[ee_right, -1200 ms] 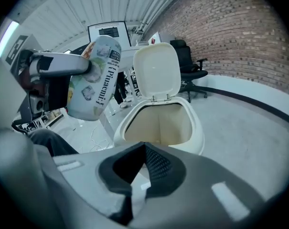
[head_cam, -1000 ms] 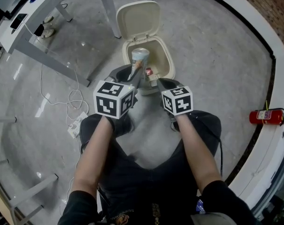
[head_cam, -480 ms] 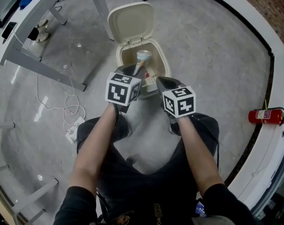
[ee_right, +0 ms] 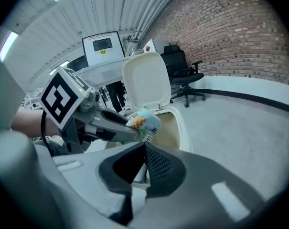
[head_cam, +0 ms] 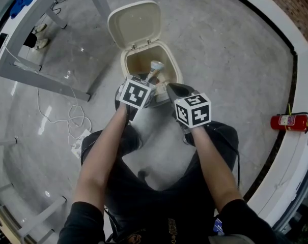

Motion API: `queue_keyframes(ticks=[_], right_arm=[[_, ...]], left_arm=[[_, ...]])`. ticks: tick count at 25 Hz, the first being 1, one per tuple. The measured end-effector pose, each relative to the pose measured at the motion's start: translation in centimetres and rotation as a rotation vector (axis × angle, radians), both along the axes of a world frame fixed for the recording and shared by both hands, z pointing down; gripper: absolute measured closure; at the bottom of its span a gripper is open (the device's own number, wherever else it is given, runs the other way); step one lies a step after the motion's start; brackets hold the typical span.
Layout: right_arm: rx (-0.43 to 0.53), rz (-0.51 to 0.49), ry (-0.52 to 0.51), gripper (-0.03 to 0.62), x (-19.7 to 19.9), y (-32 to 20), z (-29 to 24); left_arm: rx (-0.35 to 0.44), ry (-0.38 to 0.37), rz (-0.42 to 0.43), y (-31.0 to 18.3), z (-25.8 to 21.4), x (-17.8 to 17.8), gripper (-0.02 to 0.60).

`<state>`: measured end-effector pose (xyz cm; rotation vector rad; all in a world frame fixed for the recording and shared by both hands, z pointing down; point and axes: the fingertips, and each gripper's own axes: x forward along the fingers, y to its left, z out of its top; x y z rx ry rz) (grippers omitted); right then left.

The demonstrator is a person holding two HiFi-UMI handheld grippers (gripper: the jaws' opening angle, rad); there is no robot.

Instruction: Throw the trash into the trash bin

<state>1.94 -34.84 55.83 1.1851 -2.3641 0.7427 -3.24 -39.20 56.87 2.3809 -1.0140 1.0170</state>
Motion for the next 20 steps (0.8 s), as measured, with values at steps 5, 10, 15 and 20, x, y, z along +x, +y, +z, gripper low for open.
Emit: queue_keyframes(ticks=[5,10,15,20], right_arm=[[-0.002,-0.003,0.006,0.592,0.2,0.0,0.2],[0.002,0.001,0.008,0.591,0.5,-0.1,0.1],[0.005,-0.001,0.008,0.591,0.3,-0.1,-0.1],[0.028,-0.001,-0.002,0.592,0.1,-0.6,-1.0]], left_arm=[[-0.016,-0.053,0.020,0.2,1.2,-0.2,0.495],[-0.018,-0.054,0.015,0.3,1.5,-0.2,0.403],[0.014,-0.024,-0.011,-0.1,0.3,-0.8,0.397],[0.070,-0.001,-0.040,-0.8,-1.7,-2.0,0.417]])
